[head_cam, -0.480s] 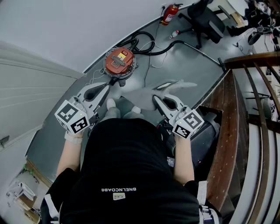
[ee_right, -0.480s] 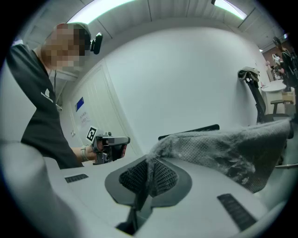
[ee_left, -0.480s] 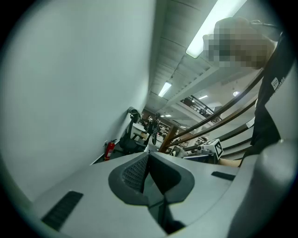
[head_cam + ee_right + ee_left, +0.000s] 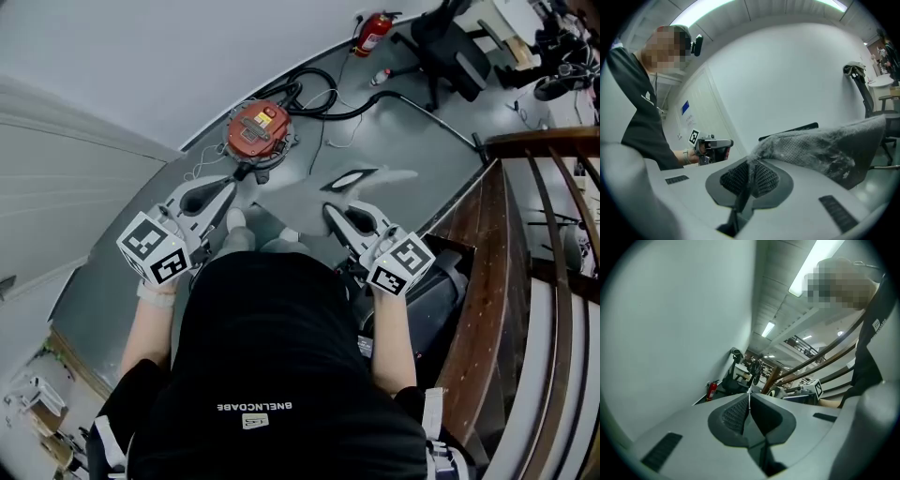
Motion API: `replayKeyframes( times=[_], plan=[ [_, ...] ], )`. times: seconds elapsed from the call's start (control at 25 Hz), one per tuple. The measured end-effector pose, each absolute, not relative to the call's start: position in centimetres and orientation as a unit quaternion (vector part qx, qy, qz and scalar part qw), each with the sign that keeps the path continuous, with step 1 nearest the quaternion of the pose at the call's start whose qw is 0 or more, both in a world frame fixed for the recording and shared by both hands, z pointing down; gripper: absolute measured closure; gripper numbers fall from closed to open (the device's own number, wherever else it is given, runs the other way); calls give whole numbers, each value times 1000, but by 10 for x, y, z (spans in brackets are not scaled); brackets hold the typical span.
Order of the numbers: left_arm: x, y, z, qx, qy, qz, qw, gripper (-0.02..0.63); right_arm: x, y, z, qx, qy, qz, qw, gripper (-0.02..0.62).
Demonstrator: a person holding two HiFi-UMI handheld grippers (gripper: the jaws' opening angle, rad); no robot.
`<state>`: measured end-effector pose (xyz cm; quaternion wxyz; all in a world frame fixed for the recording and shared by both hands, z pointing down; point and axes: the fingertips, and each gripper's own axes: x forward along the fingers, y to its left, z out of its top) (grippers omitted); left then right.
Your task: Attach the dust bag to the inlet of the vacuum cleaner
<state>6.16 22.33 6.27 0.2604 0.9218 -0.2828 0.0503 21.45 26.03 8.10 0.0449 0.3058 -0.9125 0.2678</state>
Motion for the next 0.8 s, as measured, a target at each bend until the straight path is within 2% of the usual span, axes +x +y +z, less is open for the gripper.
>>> replayKeyframes(
  times=[0.36,0.68,0.8],
  plan=[
    [93,248,67,923,-292,68,239,588,211,259,86,249,-931,264,37,563],
    [79,244,75,919,-307,70,237,583,193,241,93,236,-927,291,29,563],
    [66,228,80,922,-300,76,233,553,178,226,100,239,-924,298,39,563]
  ],
)
